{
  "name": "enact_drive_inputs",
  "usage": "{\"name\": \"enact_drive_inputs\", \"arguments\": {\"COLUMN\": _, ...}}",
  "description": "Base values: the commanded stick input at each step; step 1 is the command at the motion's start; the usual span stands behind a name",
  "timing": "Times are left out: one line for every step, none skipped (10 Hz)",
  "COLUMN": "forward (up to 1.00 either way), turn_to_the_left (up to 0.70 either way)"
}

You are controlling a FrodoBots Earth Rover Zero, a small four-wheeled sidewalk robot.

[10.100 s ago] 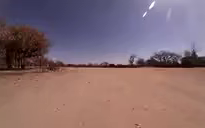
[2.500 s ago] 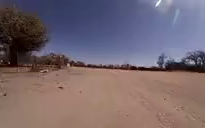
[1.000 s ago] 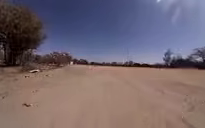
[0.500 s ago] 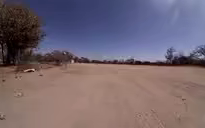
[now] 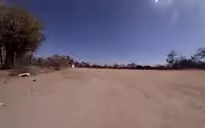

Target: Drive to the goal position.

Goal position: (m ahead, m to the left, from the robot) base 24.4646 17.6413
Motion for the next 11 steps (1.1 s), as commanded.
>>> {"name": "enact_drive_inputs", "arguments": {"forward": 1.00, "turn_to_the_left": 0.00}}
{"name": "enact_drive_inputs", "arguments": {"forward": 1.00, "turn_to_the_left": 0.00}}
{"name": "enact_drive_inputs", "arguments": {"forward": 1.00, "turn_to_the_left": 0.00}}
{"name": "enact_drive_inputs", "arguments": {"forward": 1.00, "turn_to_the_left": 0.00}}
{"name": "enact_drive_inputs", "arguments": {"forward": 1.00, "turn_to_the_left": 0.00}}
{"name": "enact_drive_inputs", "arguments": {"forward": 1.00, "turn_to_the_left": 0.00}}
{"name": "enact_drive_inputs", "arguments": {"forward": 1.00, "turn_to_the_left": 0.00}}
{"name": "enact_drive_inputs", "arguments": {"forward": 1.00, "turn_to_the_left": 0.00}}
{"name": "enact_drive_inputs", "arguments": {"forward": 1.00, "turn_to_the_left": 0.00}}
{"name": "enact_drive_inputs", "arguments": {"forward": 1.00, "turn_to_the_left": 0.00}}
{"name": "enact_drive_inputs", "arguments": {"forward": 1.00, "turn_to_the_left": 0.00}}
